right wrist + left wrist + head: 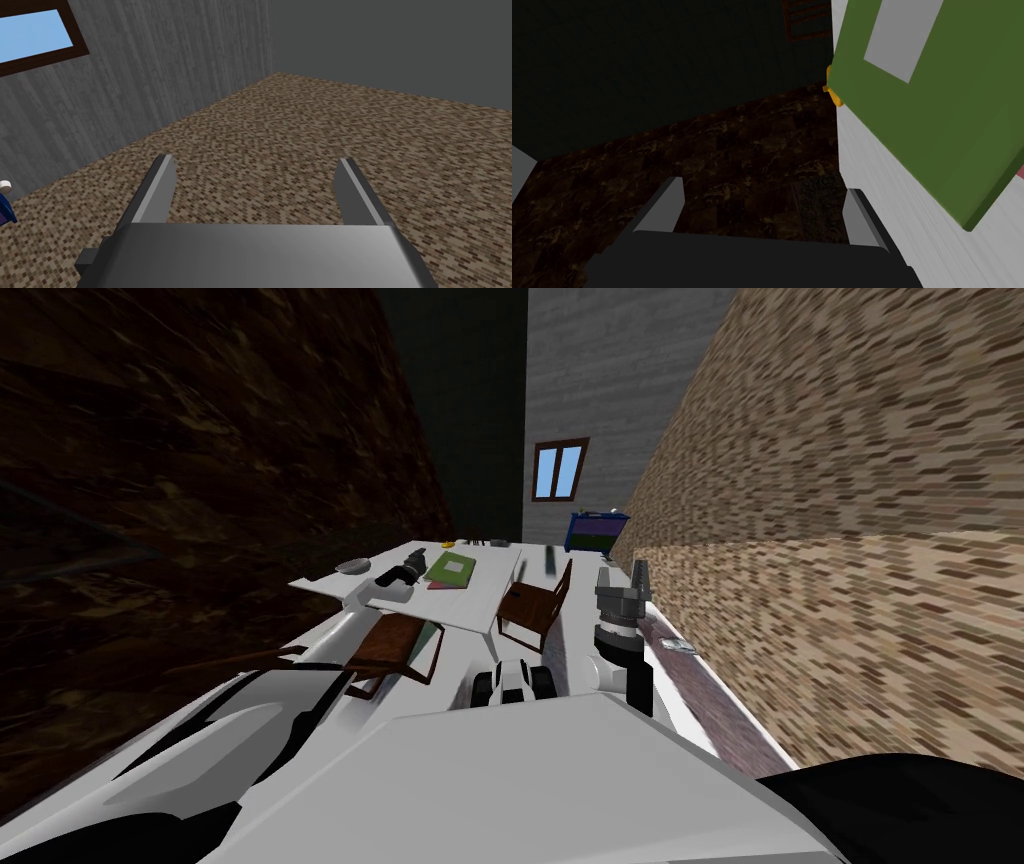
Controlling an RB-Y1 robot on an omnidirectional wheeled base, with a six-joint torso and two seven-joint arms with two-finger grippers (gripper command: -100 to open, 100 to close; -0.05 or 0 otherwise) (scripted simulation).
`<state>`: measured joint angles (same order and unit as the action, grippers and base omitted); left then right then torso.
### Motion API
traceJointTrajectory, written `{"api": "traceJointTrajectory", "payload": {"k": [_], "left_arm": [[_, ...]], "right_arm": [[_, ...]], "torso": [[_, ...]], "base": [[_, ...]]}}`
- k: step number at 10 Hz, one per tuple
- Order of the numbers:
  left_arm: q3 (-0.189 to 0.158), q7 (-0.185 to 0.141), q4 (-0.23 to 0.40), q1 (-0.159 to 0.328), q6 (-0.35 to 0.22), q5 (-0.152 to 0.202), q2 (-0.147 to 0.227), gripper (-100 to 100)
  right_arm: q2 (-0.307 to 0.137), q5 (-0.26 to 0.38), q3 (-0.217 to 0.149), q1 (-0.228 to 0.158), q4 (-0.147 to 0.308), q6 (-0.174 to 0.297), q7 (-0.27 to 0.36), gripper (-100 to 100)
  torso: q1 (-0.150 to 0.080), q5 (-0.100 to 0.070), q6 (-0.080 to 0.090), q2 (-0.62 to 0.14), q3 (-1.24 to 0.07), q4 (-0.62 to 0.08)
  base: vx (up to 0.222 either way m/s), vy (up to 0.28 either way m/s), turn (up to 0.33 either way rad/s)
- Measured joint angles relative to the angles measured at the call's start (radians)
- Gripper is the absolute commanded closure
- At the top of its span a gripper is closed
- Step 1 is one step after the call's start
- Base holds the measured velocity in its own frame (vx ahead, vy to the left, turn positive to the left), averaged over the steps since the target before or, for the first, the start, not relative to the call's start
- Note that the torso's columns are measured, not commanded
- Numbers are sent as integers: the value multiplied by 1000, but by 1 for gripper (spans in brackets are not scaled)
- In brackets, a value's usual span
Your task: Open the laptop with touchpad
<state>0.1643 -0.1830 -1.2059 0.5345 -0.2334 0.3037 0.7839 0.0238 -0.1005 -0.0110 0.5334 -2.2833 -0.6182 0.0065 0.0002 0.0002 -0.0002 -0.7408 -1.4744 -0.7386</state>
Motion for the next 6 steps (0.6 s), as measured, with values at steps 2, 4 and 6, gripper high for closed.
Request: {"api": "traceJointTrajectory", "payload": {"k": [2,4,6], "left_arm": [[2,-5,-18,6,-17,8,14,-100],[11,-18,-49,23,-59,31,49,-100],[18,-30,-81,40,-103,50,79,-100]], "right_arm": [[0,0,0,0,0,0,0,0],[0,0,0,0,0,0,0,0],[0,0,0,0,0,0,0,0]], "torso": [[-1,-1,0,0,0,-1],[0,0,0,2,-1,0],[0,0,0,3,-2,1]], "base": [[0,0,0],[-6,0,-3],[0,0,0]]}}
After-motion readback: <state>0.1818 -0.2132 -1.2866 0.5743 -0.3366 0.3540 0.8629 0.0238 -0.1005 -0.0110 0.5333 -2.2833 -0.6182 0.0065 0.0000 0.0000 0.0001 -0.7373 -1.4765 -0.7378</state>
